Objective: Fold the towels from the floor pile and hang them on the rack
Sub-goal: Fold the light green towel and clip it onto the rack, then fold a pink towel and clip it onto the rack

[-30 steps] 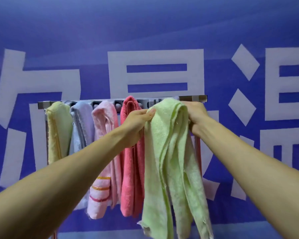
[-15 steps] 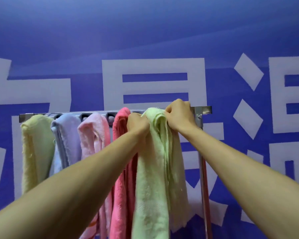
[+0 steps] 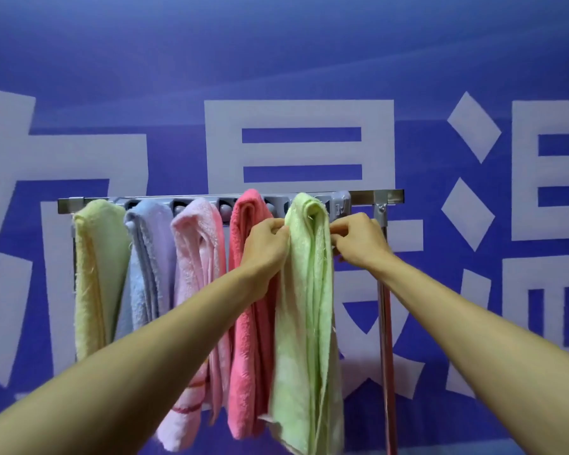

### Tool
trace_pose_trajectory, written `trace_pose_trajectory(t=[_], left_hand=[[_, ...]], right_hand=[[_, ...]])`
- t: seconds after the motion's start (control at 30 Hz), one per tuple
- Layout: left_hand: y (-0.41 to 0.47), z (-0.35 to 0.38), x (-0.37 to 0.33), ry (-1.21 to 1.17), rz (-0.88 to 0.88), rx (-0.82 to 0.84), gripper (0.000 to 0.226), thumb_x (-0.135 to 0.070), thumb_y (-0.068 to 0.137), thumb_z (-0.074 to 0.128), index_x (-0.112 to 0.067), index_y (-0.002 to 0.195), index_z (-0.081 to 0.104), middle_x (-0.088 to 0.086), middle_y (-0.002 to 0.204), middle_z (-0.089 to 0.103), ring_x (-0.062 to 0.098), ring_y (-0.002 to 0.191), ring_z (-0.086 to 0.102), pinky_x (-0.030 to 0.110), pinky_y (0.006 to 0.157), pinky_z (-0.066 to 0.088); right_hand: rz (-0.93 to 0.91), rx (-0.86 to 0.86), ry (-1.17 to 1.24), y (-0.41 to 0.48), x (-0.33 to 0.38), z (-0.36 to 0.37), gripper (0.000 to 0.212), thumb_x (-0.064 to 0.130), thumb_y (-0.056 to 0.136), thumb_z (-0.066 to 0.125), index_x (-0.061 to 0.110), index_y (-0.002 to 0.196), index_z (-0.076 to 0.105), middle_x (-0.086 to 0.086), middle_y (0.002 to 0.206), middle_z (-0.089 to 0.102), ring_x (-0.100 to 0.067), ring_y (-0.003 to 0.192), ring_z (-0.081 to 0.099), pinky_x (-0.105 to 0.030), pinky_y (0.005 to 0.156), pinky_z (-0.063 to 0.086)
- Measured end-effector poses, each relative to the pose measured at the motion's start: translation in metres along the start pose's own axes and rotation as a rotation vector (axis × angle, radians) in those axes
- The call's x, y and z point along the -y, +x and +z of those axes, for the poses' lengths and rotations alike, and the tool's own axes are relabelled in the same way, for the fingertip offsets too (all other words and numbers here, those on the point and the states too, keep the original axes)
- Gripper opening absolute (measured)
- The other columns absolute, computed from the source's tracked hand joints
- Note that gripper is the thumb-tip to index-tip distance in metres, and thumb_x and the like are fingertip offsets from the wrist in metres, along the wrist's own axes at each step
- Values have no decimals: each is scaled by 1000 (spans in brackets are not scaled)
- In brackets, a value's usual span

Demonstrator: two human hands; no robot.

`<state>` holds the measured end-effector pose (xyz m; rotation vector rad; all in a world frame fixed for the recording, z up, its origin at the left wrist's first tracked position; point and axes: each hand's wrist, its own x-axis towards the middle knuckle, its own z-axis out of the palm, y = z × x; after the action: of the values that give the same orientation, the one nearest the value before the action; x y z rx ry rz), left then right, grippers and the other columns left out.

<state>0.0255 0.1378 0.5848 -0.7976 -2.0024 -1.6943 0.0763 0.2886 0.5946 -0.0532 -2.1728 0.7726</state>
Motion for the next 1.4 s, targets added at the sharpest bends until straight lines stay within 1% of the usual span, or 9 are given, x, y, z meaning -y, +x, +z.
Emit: trace_pose_trajectory(t=[0.1,0.3,0.4,0.5,0.77,0.9,1.03,1.3,1.4], left_hand=[[-24,-17,-9,157,76,27,34,-19,96,42,-17,124,62,-4,125,62,11,114,55,29,101,41],[-83,-42,-14,82,25,203,25,-10,92,49,-15,111,66,2,115,67,12,106,60,33,104,43],[-121,-56,-5,83,-46,303,15,-20,89,55,-20,95,68,1,103,70,18,104,64,34,102,45],[-160,-65,15,117,-132,328,33,-47,75,55,-19,83,70,3,95,73,23,101,66,42,98,47],[-247,-89,94,164,-387,482,19,-27,94,53,-17,85,67,3,88,69,17,85,63,26,84,49],[-278,-89,144,190,-481,599,19,-14,95,49,-6,96,67,9,89,67,18,80,61,9,62,47],[-309,-77,197,153,-609,696,17,-4,94,49,-6,88,65,13,85,65,21,80,59,26,83,51],[-374,-83,317,239,-834,803,17,-6,91,53,-11,83,67,13,92,69,24,86,64,39,94,51],[-395,-80,357,251,-936,785,17,-7,92,51,-9,92,68,12,96,70,21,83,64,16,68,53]], right_hand=[[85,54,16,-19,0,-16,27,0,92,52,13,103,73,-5,93,72,-11,69,69,-23,54,56],[175,258,-48,-75,8,-36,31,1,95,45,12,115,66,-8,105,67,-18,85,68,-26,59,58],[209,324,-67,-109,15,-35,25,4,93,51,11,111,67,-11,104,67,-25,90,69,-29,59,60],[241,397,-92,-146,11,-26,23,7,92,53,9,110,67,-11,106,67,-23,89,69,-32,60,60],[335,965,-73,-228,-15,26,27,16,96,54,6,121,56,-13,108,64,-24,85,67,-32,68,56],[339,1071,-132,-261,-46,76,25,13,96,54,1,117,58,-12,100,61,-24,83,62,-32,66,51],[406,1173,-182,-299,-96,123,17,14,96,53,4,108,61,-6,86,61,-15,67,58,-25,56,49],[674,1299,-139,-394,-192,225,12,12,97,49,12,93,60,-3,82,61,-16,68,58,-26,55,49],[755,1288,-175,-426,-227,251,13,9,95,48,11,99,61,-6,84,61,-19,71,55,-27,58,48]])
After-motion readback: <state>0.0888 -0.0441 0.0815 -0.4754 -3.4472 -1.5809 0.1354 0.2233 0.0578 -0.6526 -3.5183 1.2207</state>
